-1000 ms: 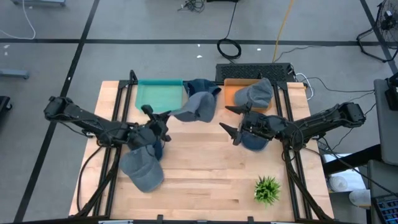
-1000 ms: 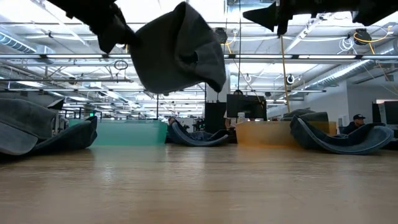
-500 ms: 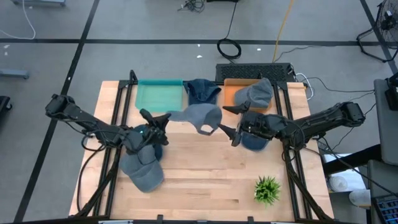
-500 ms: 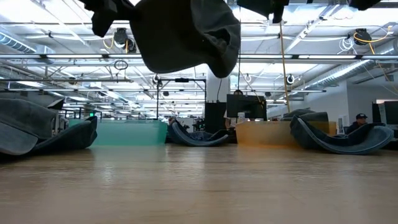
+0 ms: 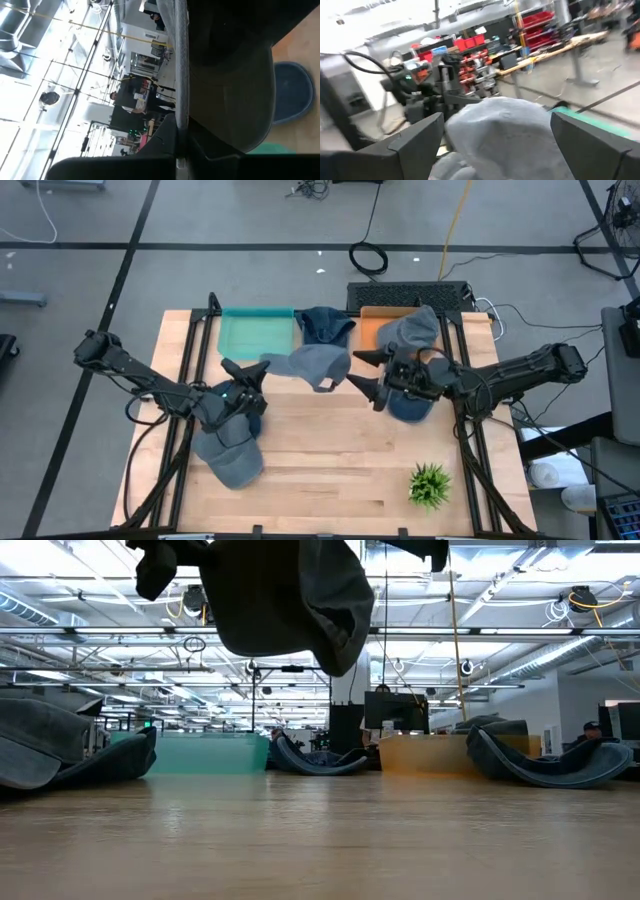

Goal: Pick & Place hat
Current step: Put the top gray cap into the orange bin

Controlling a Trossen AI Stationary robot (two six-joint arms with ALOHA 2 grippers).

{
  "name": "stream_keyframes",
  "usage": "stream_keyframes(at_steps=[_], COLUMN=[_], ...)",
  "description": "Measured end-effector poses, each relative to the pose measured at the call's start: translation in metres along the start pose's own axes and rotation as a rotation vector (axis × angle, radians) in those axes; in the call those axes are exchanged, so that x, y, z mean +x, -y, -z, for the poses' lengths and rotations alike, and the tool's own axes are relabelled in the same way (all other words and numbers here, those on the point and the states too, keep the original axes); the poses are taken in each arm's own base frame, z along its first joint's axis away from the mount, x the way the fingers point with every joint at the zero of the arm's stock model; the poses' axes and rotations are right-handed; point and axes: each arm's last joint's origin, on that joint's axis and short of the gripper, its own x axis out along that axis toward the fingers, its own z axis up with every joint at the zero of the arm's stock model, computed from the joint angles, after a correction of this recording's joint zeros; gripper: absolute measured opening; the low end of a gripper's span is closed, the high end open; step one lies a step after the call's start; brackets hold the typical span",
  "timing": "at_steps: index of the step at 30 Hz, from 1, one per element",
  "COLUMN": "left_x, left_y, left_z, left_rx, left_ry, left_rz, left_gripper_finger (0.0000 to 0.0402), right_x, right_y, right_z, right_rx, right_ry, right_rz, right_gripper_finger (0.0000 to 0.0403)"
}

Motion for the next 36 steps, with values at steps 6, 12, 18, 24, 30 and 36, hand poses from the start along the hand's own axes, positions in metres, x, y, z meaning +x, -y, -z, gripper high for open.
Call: stream_keyframes(at_steps=[6,12,18,24,30,36], left_x=[0.0,0.003,0.012,0.016,0.022,0.025], left_y=[0.0,0.0,0.0,0.0,-0.001,0.002], left_z=[0.0,-0.001,0.002,0.002,0.006,0.009], left_rx=[0.021,0.054,0.153,0.212,0.265,0.41], left_ry=[0.011,0.046,0.05,0.075,0.036,0.011], left_rz=[0.005,0.02,0.024,0.033,0.023,0.036], left_gripper_finger=[0.0009,0.0009,0.0009,0.0009,0.0009,0.0009], right_x=[0.002,0.003,0.01,0.022,0.032,0.038], right_y=[-0.004,0.0,0.011,0.02,0.031,0.046], right_z=[-0.008,-0.01,-0.009,0.004,0.014,0.011], right_rx=[0.137,0.275,0.44,0.545,0.543,0.661], right_ry=[0.008,0.014,-0.055,-0.142,-0.185,-0.162], right_rz=[-0.065,-0.057,-0.091,-0.09,-0.068,-0.009], right_gripper_finger=[0.0354,0.0354,0.0354,0.0354,0.0354,0.0354])
